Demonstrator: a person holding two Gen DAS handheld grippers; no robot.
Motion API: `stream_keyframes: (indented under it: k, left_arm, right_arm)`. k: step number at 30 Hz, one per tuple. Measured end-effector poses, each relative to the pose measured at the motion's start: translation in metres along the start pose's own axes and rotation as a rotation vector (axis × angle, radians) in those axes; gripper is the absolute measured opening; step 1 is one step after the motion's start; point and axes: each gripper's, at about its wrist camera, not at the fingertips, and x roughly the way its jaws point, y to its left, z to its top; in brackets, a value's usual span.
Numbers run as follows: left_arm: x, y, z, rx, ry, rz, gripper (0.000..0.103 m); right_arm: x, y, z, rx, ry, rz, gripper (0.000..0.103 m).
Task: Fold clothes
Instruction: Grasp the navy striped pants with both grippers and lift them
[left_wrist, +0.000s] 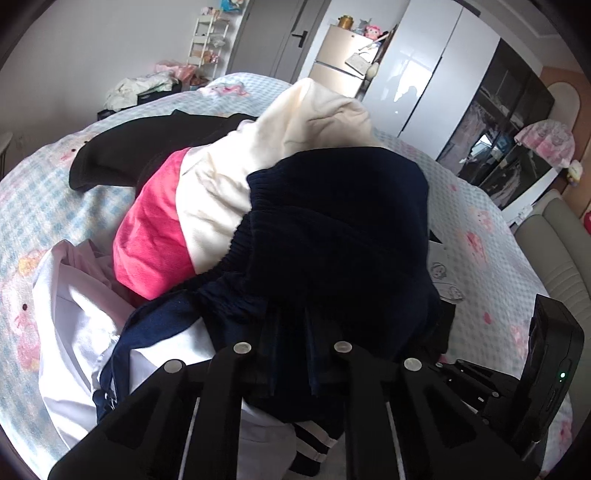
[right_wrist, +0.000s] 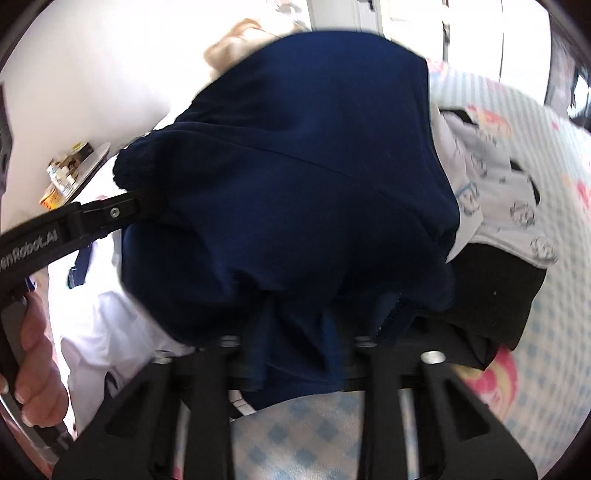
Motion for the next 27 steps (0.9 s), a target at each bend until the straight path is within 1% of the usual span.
stream_keyframes:
  k: [3,4,7,9,10,11,12,13,14,15,17,18,19,21,22,23,24,25,26,27]
  left_arm:
    - [-0.002,-0.025,-0.01,0.041,0.01,-0.032,0.004]
    - [-0.003,-0.034,-0.013,0.055,0.013,-0.043,0.002]
    - [-0.006,-0.058,-0.023,0.095,0.02,-0.07,0.003]
    - [-0.009,-0.061,-0.022,0.097,-0.001,-0.045,0.004]
    - [-0.01,-0.059,-0.019,0.091,-0.007,-0.034,0.011]
    - [-0.01,-0.052,-0.013,0.083,-0.006,-0.014,0.037]
    - [-0.01,-0.043,-0.006,0.071,-0.013,0.011,0.055]
    - [-0.011,-0.034,-0.001,0.049,-0.031,0.028,0.076]
    - [-0.012,-0.025,0.005,0.028,-0.048,0.046,0.078]
    - [-0.012,-0.016,0.01,0.008,-0.061,0.06,0.078]
    - [-0.008,-0.005,0.017,-0.016,-0.056,0.059,0.078]
    - [-0.005,-0.001,0.019,-0.019,-0.053,0.043,0.078]
    - [-0.001,0.002,0.02,-0.015,-0.048,0.029,0.078]
    - [0.005,0.012,0.018,0.003,-0.044,0.005,0.078]
    - [0.008,0.013,0.018,0.016,-0.051,-0.001,0.077]
    - [0.01,0.013,0.018,0.027,-0.058,-0.006,0.071]
    - [0.012,0.014,0.018,0.035,-0.067,-0.006,0.063]
    - [0.014,0.014,0.017,0.044,-0.066,0.005,0.047]
    - [0.015,0.013,0.014,0.052,-0.062,0.013,0.04]
    - [0.016,0.011,0.011,0.06,-0.061,0.018,0.037]
  right_arm:
    - [-0.02,0.0,-0.003,-0.025,-0.041,-0.034,0.007]
    - [-0.028,-0.003,-0.004,-0.024,-0.056,-0.049,0.006]
    - [-0.053,-0.013,-0.007,-0.018,-0.1,-0.092,0.005]
    - [-0.064,-0.021,-0.008,-0.017,-0.1,-0.101,0.005]
    - [-0.07,-0.026,-0.009,-0.023,-0.097,-0.1,0.004]
    - [-0.075,-0.03,-0.01,-0.029,-0.093,-0.099,0.005]
    - [-0.08,-0.034,-0.011,-0.035,-0.09,-0.097,0.005]
    - [-0.084,-0.037,-0.012,-0.039,-0.086,-0.095,0.006]
    - [-0.082,-0.033,-0.013,-0.028,-0.084,-0.086,0.017]
    - [-0.08,-0.028,-0.014,-0.016,-0.082,-0.076,0.037]
    - [-0.075,-0.02,-0.015,0.008,-0.076,-0.057,0.057]
    - [-0.065,-0.018,-0.013,0.028,-0.068,-0.05,0.062]
    - [-0.053,-0.017,-0.01,0.044,-0.049,-0.046,0.065]
    - [-0.031,-0.008,-0.006,0.061,-0.006,-0.042,0.075]
    - [-0.021,-0.007,-0.005,0.066,0.009,-0.047,0.076]
    - [-0.011,-0.005,-0.003,0.064,0.013,-0.057,0.076]
    - [-0.001,-0.003,-0.002,0.061,0.017,-0.067,0.076]
    - [0.005,0.0,-0.002,0.048,0.01,-0.077,0.074]
    - [0.011,0.003,-0.003,0.038,0.007,-0.078,0.059]
    - [0.014,0.005,-0.005,0.037,0.011,-0.063,0.031]
